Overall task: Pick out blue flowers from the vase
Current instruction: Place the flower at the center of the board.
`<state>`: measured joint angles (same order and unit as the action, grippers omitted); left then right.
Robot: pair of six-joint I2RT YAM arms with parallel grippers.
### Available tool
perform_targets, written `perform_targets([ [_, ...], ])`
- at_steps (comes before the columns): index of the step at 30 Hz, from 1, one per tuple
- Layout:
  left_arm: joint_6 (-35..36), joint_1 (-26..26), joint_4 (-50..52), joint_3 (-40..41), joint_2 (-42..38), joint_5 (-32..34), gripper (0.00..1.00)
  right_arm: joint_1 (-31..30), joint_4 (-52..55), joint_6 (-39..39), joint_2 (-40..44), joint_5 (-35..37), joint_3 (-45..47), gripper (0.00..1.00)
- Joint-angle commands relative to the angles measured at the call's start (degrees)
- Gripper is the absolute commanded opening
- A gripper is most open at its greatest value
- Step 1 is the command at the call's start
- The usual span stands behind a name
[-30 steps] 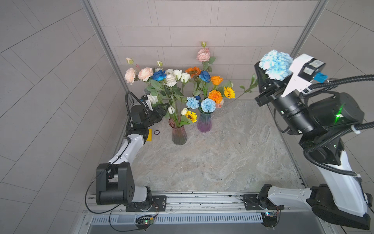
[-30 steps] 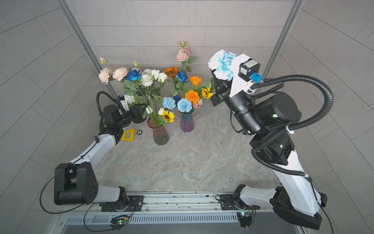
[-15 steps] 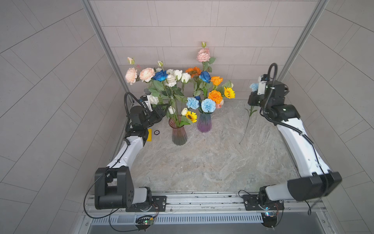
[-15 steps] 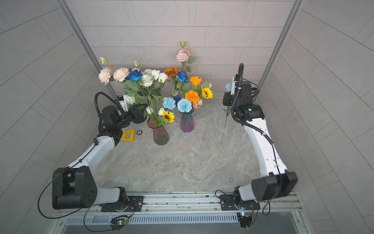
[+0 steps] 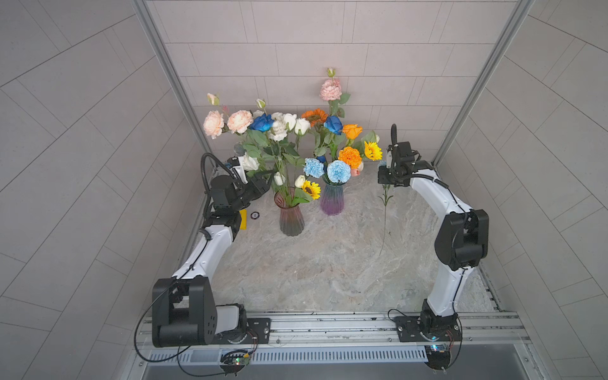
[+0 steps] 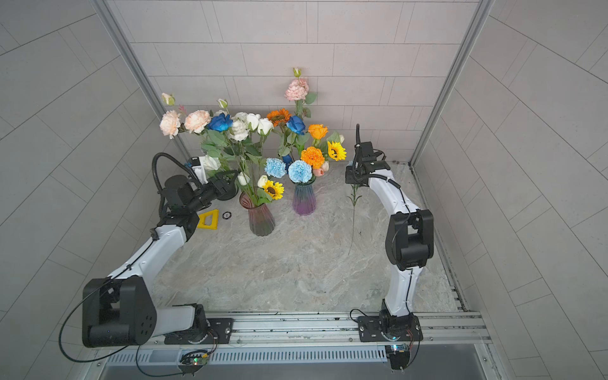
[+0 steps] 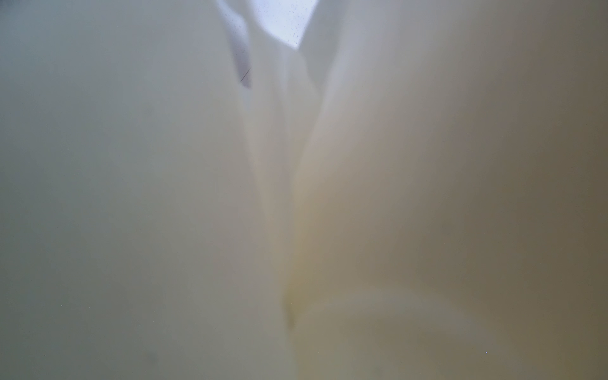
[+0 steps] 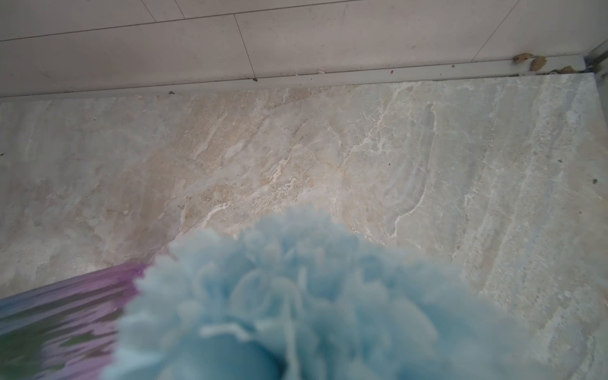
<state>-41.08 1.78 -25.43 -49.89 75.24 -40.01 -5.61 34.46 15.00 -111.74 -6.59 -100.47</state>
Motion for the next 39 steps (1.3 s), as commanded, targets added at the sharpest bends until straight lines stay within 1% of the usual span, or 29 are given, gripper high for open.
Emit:
perform_targets([
  [1,0.0,-0.4,-3.5,0.7,-1.4,-0.8,0.53,-0.1,4.4,-0.9,-5.0,0.1,-3.7,0.00],
  [7,0.1,-0.8,-3.4,0.6,-1.5,-1.3,0.54,-0.2,3.3,-1.1,-11.3,3.0,-4.7,0.00],
  [11,0.4,-0.9,-3.8,1.3,-1.7,-1.1,0.54,-0.2,4.8,-2.4,-16.2,2.5,-7.2,0.00],
  [12,0.5,-1.0,-3.7,1.4,-1.7,-1.1,0.54,-0.2,5.0,-2.7,-17.0,2.4,-7.7,0.03],
  [14,0.5,-1.0,-3.7,1.5,-1.7,-1.2,0.54,-0.1,5.8,-3.2,-17.8,2.4,-8.8,0.20],
  [16,0.8,-1.0,-3.6,1.5,-1.8,-1.2,0.55,-0.5,7.2,-3.9,-16.9,3.1,-9.7,0.31],
  [17,0.9,-1.0,-3.6,1.5,-1.9,-1.2,0.55,-1.0,8.1,-4.4,-15.6,4.7,-9.8,0.40],
  [19,1.1,-1.0,-3.4,1.4,-1.9,-1.2,0.56,-2.0,7.9,-5.1,-11.6,7.6,-7.9,0.55],
  [20,1.1,-1.0,-3.5,1.4,-1.9,-1.2,0.56,-2.2,7.2,-5.2,-8.9,8.4,-6.2,0.59],
  [21,1.1,-1.1,-3.5,1.3,-1.9,-1.3,0.56,-2.2,6.8,-5.2,-6.6,8.8,-4.6,0.61],
  [24,1.1,-1.1,-3.6,1.5,-2.0,-1.2,0.56,-2.2,4.3,-5.7,2.4,11.6,2.1,0.63],
  [25,1.2,-1.0,-3.6,1.5,-2.0,-1.3,0.56,-2.2,2.7,-5.7,6.7,12.2,5.1,0.63],
  [27,1.0,-1.1,-3.7,1.5,-1.9,-1.3,0.56,-2.3,0.2,-5.9,14.5,11.5,10.6,0.64],
  [28,0.9,-1.0,-3.9,1.5,-1.9,-1.3,0.56,-2.4,-1.0,-5.9,18.7,9.7,13.4,0.64],
  [29,0.9,-1.1,-3.8,1.5,-2.0,-1.3,0.56,-3.1,-2.4,-5.5,22.7,8.3,16.4,0.64],
  [31,0.9,-1.0,-3.9,1.5,-2.1,-1.2,0.56,-6.7,-6.4,-6.7,31.0,9.0,21.8,0.63],
  [33,0.8,-1.1,-4.0,1.4,-2.0,-1.3,0.55,-10.3,-6.7,-6.6,37.0,9.8,23.1,0.62],
  [34,0.7,-1.0,-4.1,1.4,-2.0,-1.3,0.55,-11.8,-6.4,-6.2,39.5,8.9,23.0,0.61],
  [37,-0.1,-1.0,-5.1,2.0,-2.1,-1.4,0.53,-16.3,-8.0,-5.2,44.3,3.5,21.8,0.58],
  [39,-0.1,-1.1,-5.3,2.6,-2.6,-1.0,0.52,-19.7,-9.1,-5.3,44.1,-1.2,18.6,0.57],
])
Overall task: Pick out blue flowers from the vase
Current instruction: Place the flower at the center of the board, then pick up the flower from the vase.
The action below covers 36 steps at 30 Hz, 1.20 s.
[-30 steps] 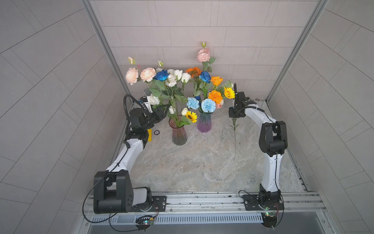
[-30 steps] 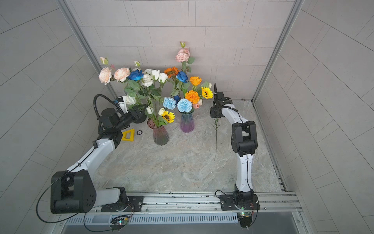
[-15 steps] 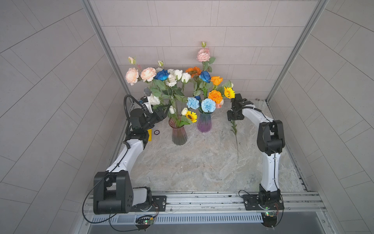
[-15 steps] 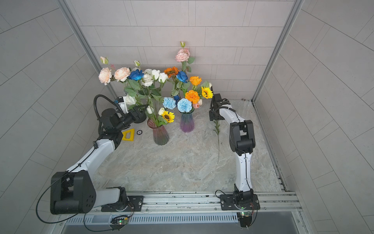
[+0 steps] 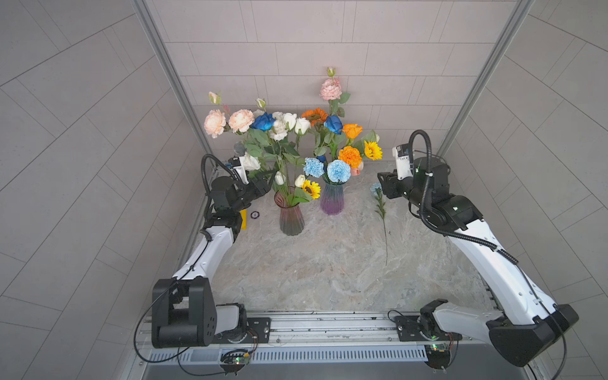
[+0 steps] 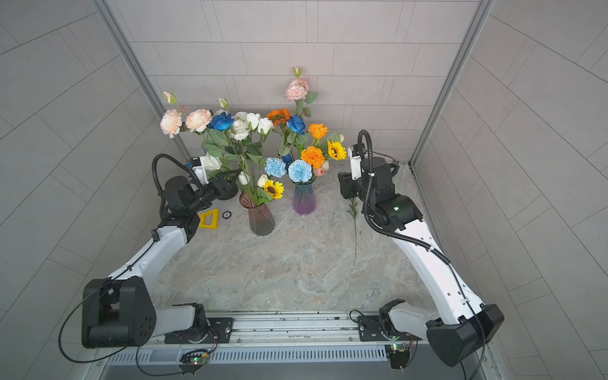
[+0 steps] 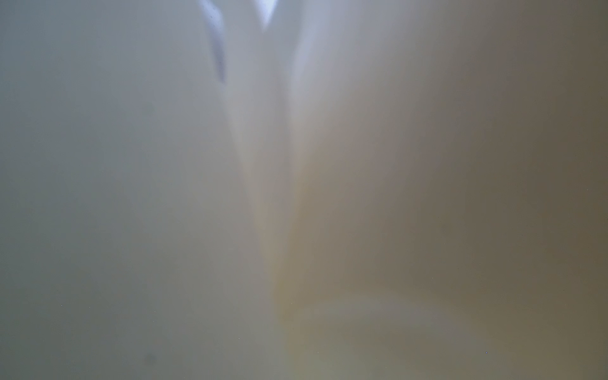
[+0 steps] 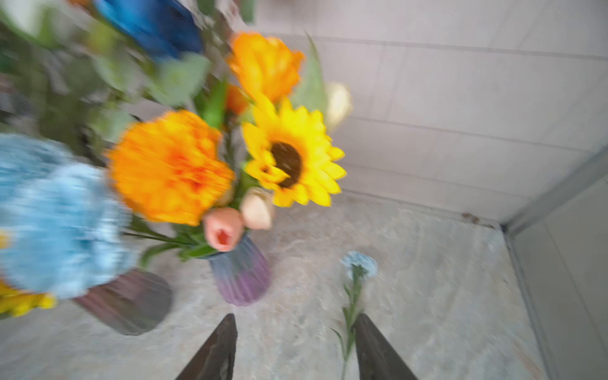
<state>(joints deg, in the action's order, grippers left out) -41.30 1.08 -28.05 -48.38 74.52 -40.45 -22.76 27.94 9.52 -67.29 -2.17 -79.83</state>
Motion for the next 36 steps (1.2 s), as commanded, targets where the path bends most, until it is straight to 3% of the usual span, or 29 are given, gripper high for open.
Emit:
perform_targets([
  [1,0.1,-0.3,-2.5,1.5,-2.3,0.0,0.52,-4.7,-2.9,-0.2,-1.7,-7.3,-4.3,0.56],
  [9,-1.9,-0.4,-3.0,3.3,-5.0,0.5,0.50,-15.4,-7.2,-4.0,-18.7,-14.5,-21.2,0.57],
  [18,-0.5,-0.3,0.5,2.7,-6.8,0.7,0.50,-18.6,-3.6,-4.6,-36.8,-22.0,-42.5,0.57],
  [22,-0.5,-0.3,0.2,2.6,-6.6,0.6,0.33,-19.5,1.0,-5.4,-44.7,-23.0,-53.5,0.58],
  [24,-0.5,-0.3,-0.1,2.4,-6.4,0.5,0.32,-19.7,3.3,-5.6,-48.3,-23.2,-58.5,0.58],
  [26,-0.5,-0.3,0.1,2.3,-6.3,0.8,0.38,-19.9,5.0,-5.9,-51.4,-22.6,-62.1,0.58],
  [31,0.6,-0.3,-1.5,1.6,-5.2,0.8,0.68,-20.4,7.4,-7.3,-54.3,-20.0,-64.8,0.58],
  [36,0.7,-0.3,-1.9,0.5,-3.3,1.9,0.72,-20.5,7.4,-7.4,-55.1,-19.3,-64.7,0.58],
])
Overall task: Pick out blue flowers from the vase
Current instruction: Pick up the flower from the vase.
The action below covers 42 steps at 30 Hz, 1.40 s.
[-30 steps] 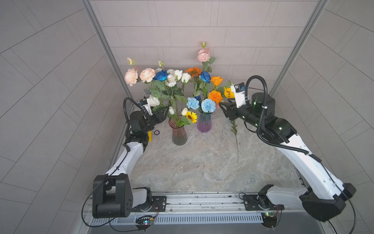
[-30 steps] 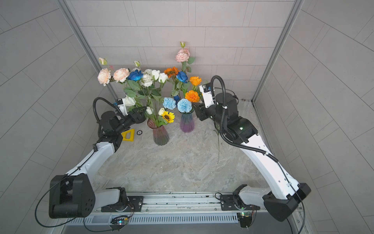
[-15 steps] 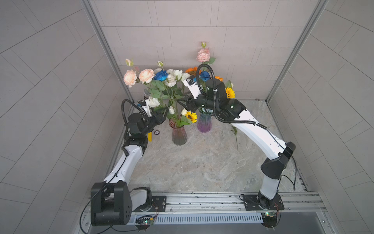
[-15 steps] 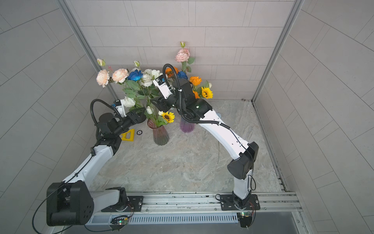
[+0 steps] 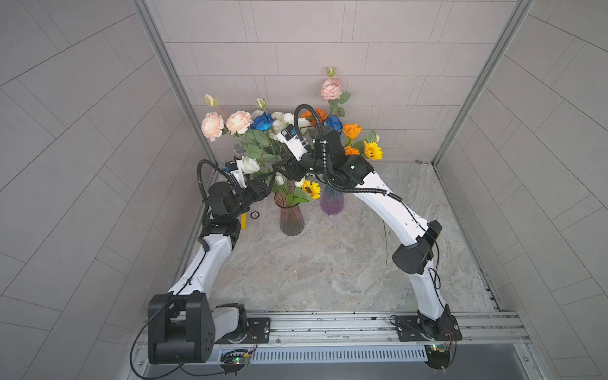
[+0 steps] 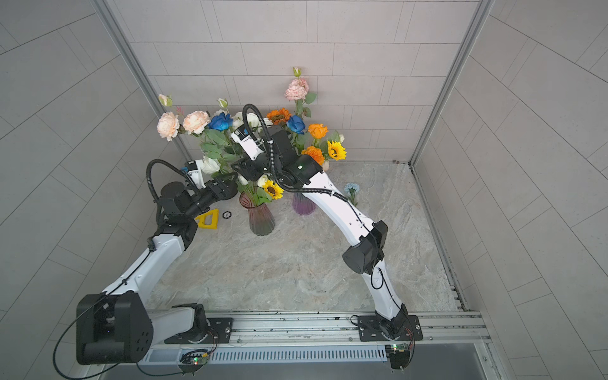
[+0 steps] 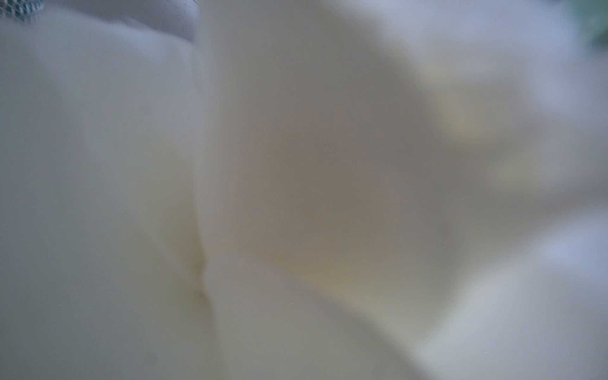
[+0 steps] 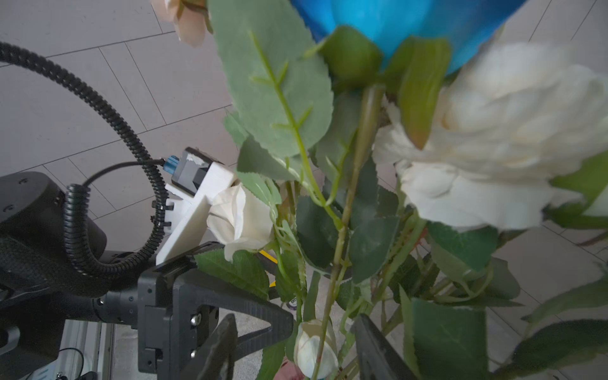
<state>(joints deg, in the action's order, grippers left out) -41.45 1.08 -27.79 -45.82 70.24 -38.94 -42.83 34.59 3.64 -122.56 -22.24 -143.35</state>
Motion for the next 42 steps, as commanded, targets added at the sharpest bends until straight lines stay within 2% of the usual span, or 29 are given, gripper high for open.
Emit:
perform_targets([
  [1,0.8,-0.3,-2.5,-2.5,1.9,0.6,0.71,-0.4,0.5,-1.5,0.0,1.0,-1.1,0.58],
  [12,0.2,-0.3,-8.2,-6.8,9.9,1.4,0.61,-0.3,-0.2,-1.9,-2.6,3.2,-2.9,0.57],
  [16,-4.2,-0.4,-13.0,-7.3,11.5,0.1,0.53,-0.1,-1.8,-1.0,-3.4,2.9,-3.0,0.57],
  [20,-6.0,-0.5,-15.5,-7.9,12.9,-1.2,0.37,0.1,-2.6,-0.4,-4.0,2.7,-3.0,0.57],
  [21,-6.2,-0.6,-15.6,-8.2,13.1,-1.4,0.31,0.2,-2.8,-0.3,-4.1,2.6,-3.0,0.57],
  [23,-6.3,-0.9,-15.2,-8.6,13.4,-1.6,0.12,0.2,-3.1,-0.2,-4.2,2.4,-3.0,0.57],
  [26,-6.0,-1.0,-14.2,-8.6,13.0,-1.9,0.00,0.2,-3.3,-0.2,-4.3,2.5,-3.0,0.57],
  [38,-0.7,-1.0,-6.3,-4.9,4.6,-0.7,0.00,0.4,-4.7,0.6,-5.2,2.8,-3.0,0.55],
  [42,-0.4,-1.0,-6.0,-4.5,3.9,-0.7,0.00,0.3,-5.1,1.5,-5.8,1.8,-3.0,0.50],
])
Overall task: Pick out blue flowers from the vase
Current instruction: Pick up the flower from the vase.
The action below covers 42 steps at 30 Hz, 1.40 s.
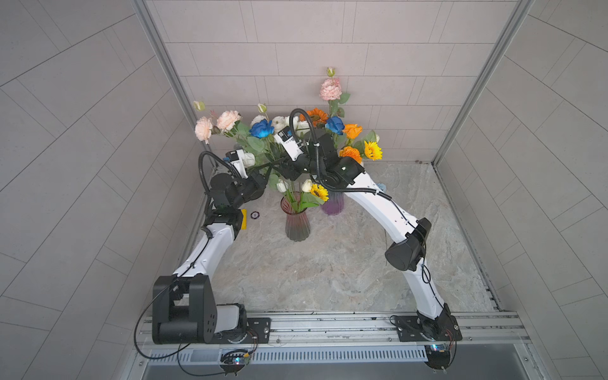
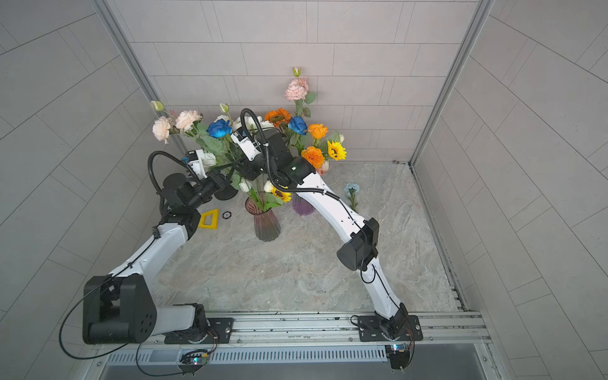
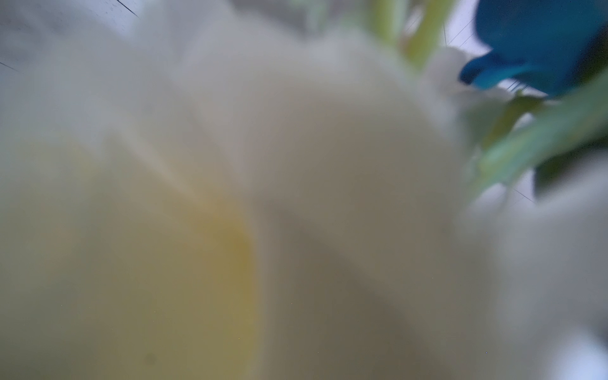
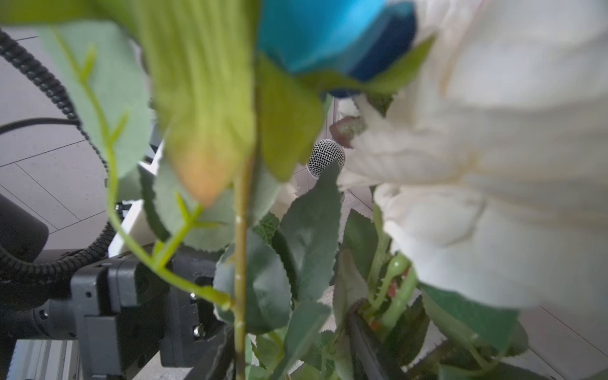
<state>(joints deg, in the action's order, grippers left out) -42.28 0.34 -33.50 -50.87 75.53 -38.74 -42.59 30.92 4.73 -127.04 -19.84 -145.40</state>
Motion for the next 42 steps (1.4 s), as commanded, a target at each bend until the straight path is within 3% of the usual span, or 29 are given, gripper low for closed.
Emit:
perform_targets([
  [1,0.5,-0.3,-0.2,0.4,-1.3,-0.8,0.00,0.0,-1.2,0.4,-1.3,-0.8,-0.9,0.47],
  [9,4.4,-0.5,2.9,0.4,-1.5,1.1,0.00,-1.6,2.0,-1.9,1.1,-0.4,0.3,0.23],
  [12,5.8,-0.7,3.9,0.7,-1.6,1.5,0.01,-1.8,2.4,-2.0,2.0,-0.4,0.9,0.06],
  [15,7.1,-1.2,5.0,0.7,-1.5,1.5,0.08,-1.8,3.2,-2.8,3.0,0.4,0.9,0.05],
  [21,9.7,-2.8,6.3,1.8,-2.2,3.0,0.37,-1.9,2.4,-4.0,5.8,2.0,1.5,0.03],
  [25,10.6,-3.6,6.9,2.6,-2.8,3.8,0.40,-1.9,1.1,-4.3,7.9,2.0,3.2,0.09],
  [36,12.2,-4.8,8.9,3.4,-4.3,4.6,0.41,-1.9,-3.1,-3.5,11.9,2.1,8.1,0.00],
  [42,12.3,-5.0,9.5,3.9,-5.8,5.1,0.62,-1.7,-9.4,-3.5,14.6,1.8,8.5,0.00],
])
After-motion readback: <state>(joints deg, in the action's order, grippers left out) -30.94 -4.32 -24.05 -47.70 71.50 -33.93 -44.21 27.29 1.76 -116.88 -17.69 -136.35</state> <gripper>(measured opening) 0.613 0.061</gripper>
